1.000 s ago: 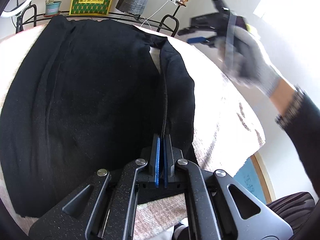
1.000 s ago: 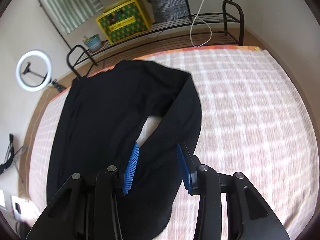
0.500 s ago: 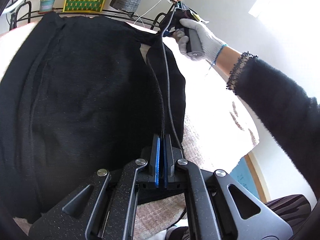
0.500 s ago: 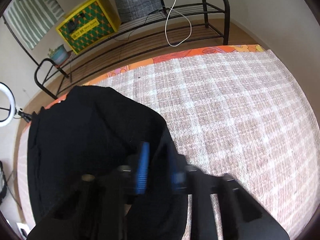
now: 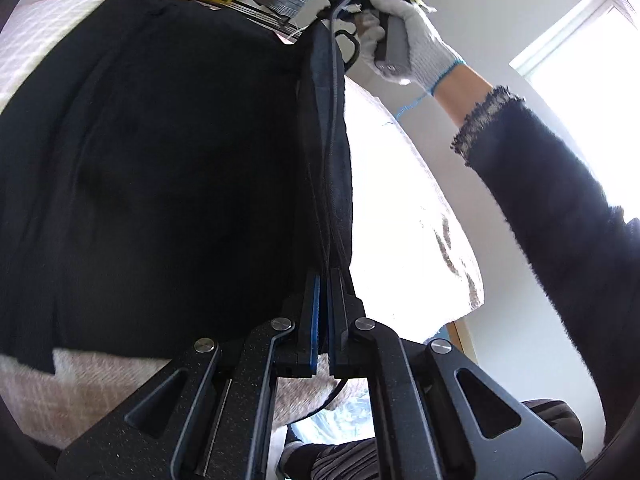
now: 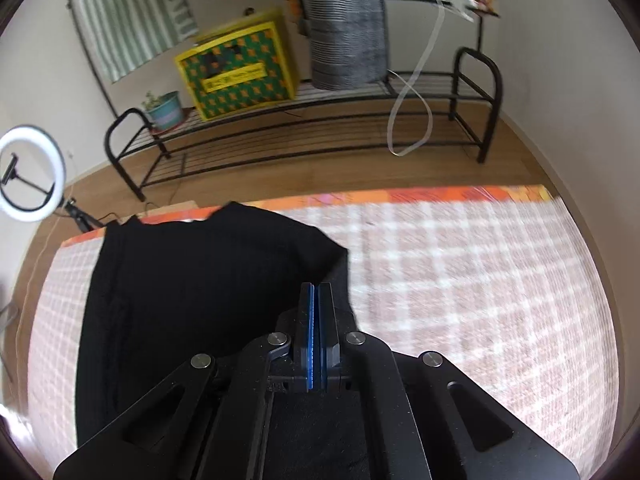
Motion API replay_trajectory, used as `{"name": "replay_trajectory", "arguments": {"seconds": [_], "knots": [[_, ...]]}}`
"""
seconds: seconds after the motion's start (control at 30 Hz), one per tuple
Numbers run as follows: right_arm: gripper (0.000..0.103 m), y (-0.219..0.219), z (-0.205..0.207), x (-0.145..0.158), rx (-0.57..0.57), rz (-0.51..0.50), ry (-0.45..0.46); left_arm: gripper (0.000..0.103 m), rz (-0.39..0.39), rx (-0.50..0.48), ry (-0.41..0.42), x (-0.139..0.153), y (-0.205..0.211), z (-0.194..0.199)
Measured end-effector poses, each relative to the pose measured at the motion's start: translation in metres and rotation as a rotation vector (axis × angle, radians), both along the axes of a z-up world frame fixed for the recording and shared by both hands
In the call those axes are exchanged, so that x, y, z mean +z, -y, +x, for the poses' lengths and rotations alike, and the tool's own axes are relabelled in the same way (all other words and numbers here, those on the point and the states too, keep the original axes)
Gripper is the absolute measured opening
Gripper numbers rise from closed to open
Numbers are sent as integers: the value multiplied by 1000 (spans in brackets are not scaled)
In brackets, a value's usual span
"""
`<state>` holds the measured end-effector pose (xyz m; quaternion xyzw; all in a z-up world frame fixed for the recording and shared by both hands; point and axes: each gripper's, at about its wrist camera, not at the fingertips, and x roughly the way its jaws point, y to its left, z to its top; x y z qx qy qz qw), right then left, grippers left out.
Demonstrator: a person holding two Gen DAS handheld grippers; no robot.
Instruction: Fold large clothes
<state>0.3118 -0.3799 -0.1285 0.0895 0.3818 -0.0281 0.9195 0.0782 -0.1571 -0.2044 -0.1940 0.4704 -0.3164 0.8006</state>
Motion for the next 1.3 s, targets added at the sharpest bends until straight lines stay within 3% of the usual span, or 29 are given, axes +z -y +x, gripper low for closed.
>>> {"name": "replay_trajectory", "arguments": {"seconds": [0.17, 0.3, 0.67, 0.77, 0.83, 0.9, 1.2, 1.27, 1.3], "knots": [[0, -52, 26, -6, 75, -50, -3, 0, 15, 31, -5, -4, -11, 3], [0, -79, 48, -23, 106, -78, -19, 0, 8, 54, -58, -20, -17, 15], [0, -100, 79, -63, 163, -55, -77, 0, 12, 53, -62, -28, -19, 22], [14, -98, 76, -62, 139, -111, -124, 0, 8, 55, -67, -29, -21, 16], [38, -92, 73, -56, 115, -137, -140, 0, 1, 56, -73, -29, -23, 16], [43, -80, 72, -52, 101, -117, -150, 0, 3, 59, -69, -28, -24, 15], [41, -88, 85, -70, 141, -146, -204, 0, 8, 53, -71, -31, -27, 17], [14, -95, 88, -77, 144, -188, -221, 0, 12, 50, -66, -29, -27, 17], [7, -98, 91, -83, 137, -230, -240, 0, 12, 50, -64, -29, -26, 17]]}}
